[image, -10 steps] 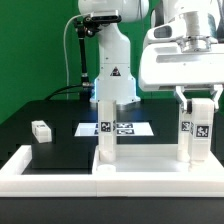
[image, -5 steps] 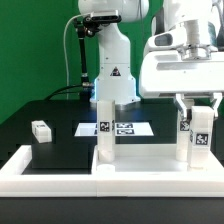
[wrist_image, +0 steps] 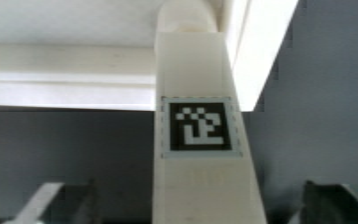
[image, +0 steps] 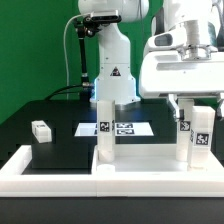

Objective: Assemble desk

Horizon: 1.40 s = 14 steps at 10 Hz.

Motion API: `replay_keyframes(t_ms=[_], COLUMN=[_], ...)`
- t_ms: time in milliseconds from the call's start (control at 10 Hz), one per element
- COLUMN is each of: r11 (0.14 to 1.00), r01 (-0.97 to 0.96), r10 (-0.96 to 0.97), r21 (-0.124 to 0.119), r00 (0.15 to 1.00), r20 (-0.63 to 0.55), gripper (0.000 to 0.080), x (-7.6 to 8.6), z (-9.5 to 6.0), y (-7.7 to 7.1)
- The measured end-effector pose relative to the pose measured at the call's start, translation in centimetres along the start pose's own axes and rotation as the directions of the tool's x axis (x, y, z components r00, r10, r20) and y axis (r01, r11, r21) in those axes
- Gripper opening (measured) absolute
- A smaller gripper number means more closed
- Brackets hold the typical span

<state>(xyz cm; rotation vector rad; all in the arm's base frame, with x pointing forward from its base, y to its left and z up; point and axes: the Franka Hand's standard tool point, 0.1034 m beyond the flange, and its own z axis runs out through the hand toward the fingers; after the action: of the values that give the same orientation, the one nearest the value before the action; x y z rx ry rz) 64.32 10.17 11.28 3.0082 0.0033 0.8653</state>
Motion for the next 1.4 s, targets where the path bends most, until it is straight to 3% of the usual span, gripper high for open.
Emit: replay_keyframes(t_ms=[100,600,700,900,1000,1200,1400], r11=[1.0,1.0,1.0,1.0,1.0,0.999,0.997], r01=[0.0,0.0,0.008,-0.006,-0.009,-0.035,-0.074], r10=[0.0,0.0,-0.008,0.005,0.007,0.027,0.06], r21=[0.0,0.0,0.0,0.012,0.012,0.021,0.014], r00=[1.0,1.0,0.999,0.994,0.991,0.952,0.888], r20=[0.0,0.0,0.034,0.106,0.134,0.306,0.455], gripper=[0.063,0.0649,0.0649,0.0649,0.0649,0.0649,0.0649], x=[0.0,0.0,-0.1,2.0,1.8,1.1,1.8], z=[0.0,0.0,0.0,-1.4,-1.2,-1.1,-0.9], y=[0.0,0.0,0.2,1.1,1.2,0.9,0.5])
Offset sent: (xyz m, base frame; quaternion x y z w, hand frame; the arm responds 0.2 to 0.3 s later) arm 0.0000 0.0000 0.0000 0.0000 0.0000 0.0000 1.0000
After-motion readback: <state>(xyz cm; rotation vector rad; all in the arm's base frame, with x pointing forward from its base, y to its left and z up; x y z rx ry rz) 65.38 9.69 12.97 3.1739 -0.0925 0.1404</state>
